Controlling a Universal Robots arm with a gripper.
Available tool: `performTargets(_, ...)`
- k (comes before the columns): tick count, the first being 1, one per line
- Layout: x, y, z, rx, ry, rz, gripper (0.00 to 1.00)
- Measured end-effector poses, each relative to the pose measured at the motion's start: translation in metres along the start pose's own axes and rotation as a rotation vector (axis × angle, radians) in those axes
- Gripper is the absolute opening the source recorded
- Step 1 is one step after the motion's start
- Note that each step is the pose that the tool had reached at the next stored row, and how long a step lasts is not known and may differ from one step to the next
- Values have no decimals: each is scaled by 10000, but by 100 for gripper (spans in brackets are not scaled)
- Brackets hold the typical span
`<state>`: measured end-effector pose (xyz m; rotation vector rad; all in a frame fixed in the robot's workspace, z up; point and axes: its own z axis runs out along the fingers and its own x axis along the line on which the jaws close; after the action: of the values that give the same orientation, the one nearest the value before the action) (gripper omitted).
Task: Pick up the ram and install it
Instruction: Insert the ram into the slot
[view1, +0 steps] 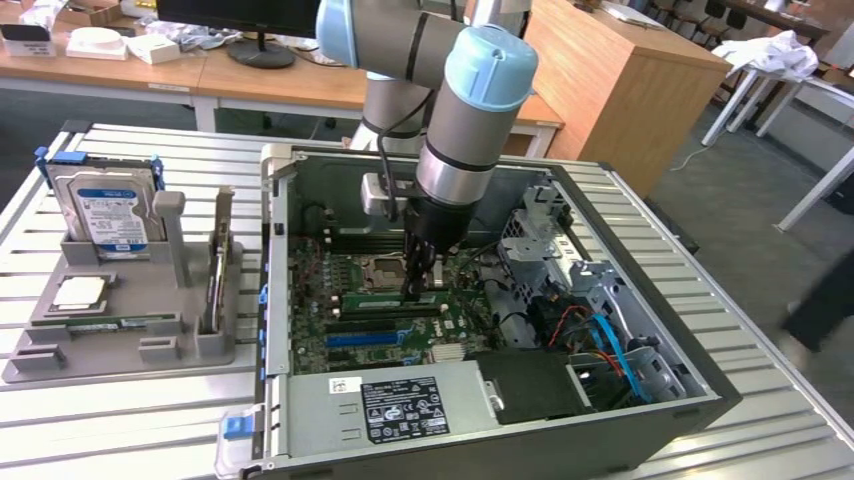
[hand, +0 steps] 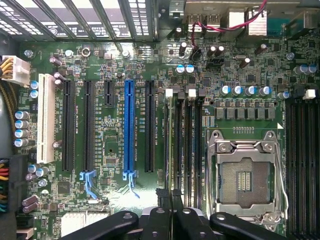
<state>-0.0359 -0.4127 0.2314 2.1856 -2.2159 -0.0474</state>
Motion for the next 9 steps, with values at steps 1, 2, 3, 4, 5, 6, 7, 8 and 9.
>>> performTargets(1, 0, 0, 0, 0, 0, 0, 12)
performTargets(2, 0, 0, 0, 0, 0, 0, 12)
performTargets(3, 0, 0, 0, 0, 1, 0, 12)
performTargets(4, 0, 0, 1, 1, -1, 0, 12)
performTargets(5, -2, -1, 3, 1, -3, 0, 12)
performTargets(6, -2, -1, 3, 1, -3, -1, 12)
performTargets(7, -2, -1, 3, 1, -3, -2, 12)
performTargets(8, -2, -1, 3, 0, -2, -1, 12)
performTargets(9, -2, 0, 3, 0, -1, 0, 12)
